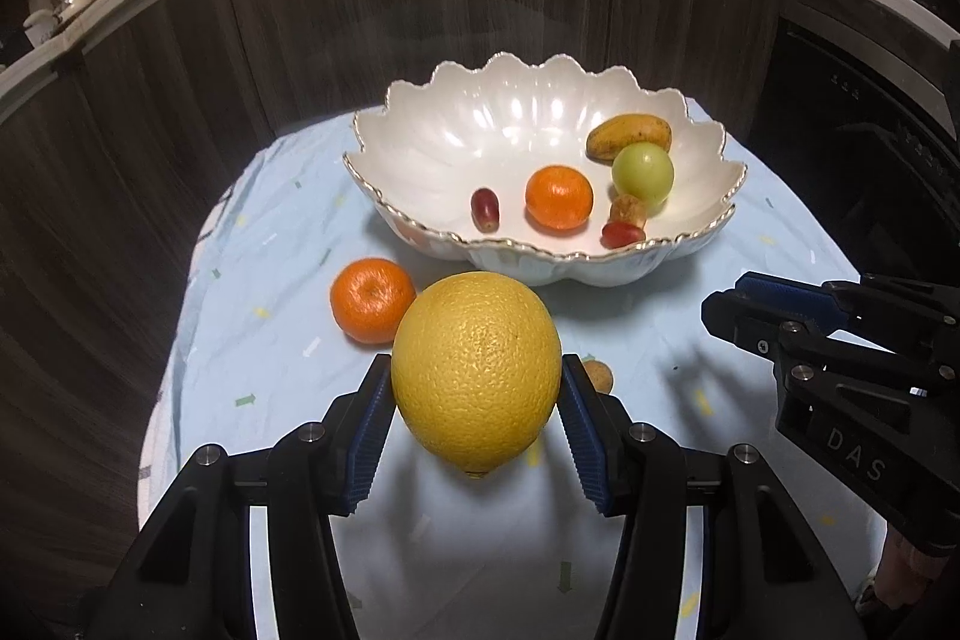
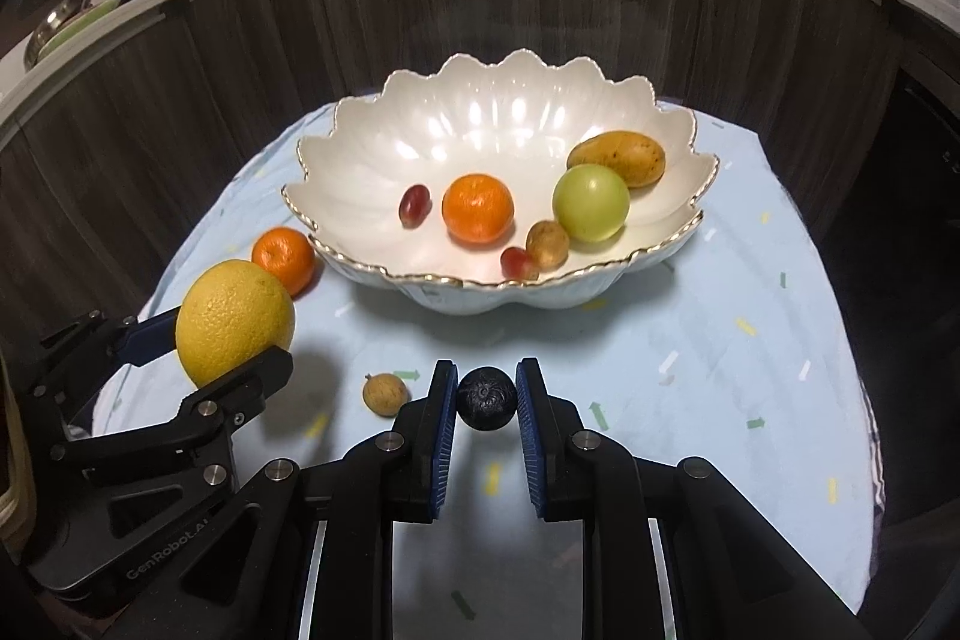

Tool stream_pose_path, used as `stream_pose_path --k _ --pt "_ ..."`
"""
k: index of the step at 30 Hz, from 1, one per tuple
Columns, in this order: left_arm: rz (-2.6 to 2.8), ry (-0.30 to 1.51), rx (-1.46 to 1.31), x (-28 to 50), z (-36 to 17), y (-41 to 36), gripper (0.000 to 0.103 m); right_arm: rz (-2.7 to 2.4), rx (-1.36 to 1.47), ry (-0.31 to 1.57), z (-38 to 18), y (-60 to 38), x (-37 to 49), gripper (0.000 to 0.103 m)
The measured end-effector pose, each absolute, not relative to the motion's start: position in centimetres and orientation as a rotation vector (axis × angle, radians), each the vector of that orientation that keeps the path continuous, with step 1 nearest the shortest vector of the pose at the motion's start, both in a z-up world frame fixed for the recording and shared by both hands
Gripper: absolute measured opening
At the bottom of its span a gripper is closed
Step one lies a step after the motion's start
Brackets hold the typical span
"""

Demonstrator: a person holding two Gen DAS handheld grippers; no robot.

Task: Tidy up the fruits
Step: 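Carry lemon and blueberry with both grippers over the white bowl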

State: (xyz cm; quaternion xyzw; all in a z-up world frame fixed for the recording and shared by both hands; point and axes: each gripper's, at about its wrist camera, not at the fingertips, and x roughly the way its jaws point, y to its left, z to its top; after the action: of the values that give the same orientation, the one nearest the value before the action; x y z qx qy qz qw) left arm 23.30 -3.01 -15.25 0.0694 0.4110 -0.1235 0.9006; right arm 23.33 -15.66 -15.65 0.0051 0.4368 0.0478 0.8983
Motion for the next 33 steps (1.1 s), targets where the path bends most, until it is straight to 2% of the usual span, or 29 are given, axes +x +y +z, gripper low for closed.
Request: stream_pose_path --k 33 --pt "-0.289 0.772 0.173 25.5 -10.2 -6.1 0.051 0.027 0.047 0.804 -10.9 -19.7 25.2 0.021"
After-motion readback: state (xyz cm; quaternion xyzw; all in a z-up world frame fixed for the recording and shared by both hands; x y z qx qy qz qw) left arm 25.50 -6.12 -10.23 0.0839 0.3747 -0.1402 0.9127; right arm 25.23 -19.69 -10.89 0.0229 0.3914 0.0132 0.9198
